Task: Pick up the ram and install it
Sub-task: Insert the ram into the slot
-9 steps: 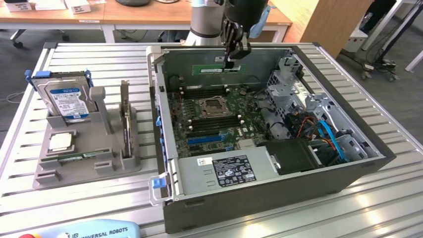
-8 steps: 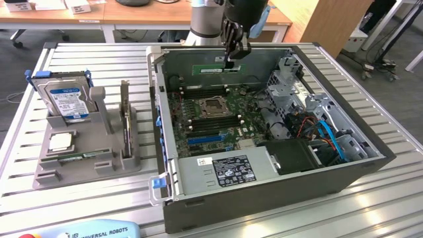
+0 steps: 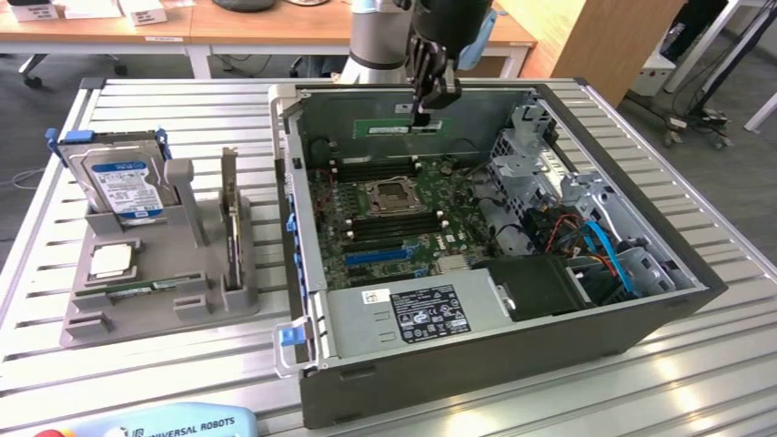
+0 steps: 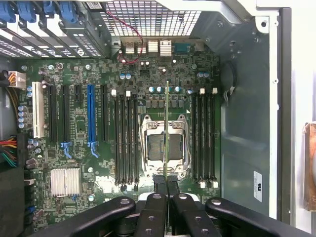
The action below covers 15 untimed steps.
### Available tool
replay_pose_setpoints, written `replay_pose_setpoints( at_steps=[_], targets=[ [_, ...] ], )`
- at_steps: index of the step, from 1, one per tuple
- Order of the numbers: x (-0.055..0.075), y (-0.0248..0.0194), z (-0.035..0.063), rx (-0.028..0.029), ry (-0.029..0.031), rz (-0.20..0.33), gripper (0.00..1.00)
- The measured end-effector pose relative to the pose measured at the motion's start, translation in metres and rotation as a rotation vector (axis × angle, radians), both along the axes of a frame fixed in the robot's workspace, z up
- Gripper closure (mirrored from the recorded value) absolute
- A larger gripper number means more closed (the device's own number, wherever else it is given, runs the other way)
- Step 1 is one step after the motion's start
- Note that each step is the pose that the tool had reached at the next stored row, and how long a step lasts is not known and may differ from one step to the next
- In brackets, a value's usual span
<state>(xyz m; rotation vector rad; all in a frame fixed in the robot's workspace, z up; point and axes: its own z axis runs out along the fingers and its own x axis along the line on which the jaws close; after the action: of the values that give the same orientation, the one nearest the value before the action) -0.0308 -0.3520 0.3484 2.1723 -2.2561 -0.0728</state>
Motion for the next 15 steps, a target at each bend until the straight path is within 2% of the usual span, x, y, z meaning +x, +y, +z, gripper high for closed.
replay_pose_setpoints(
  at_steps=[9, 15],
  targets=[
    [0.0, -0.0076, 0.0001, -0.0002, 0.0, 0.0, 0.89],
    [0.0, -0.0147, 0.0001, -0.0001, 0.0001, 0.0, 0.89]
  ],
)
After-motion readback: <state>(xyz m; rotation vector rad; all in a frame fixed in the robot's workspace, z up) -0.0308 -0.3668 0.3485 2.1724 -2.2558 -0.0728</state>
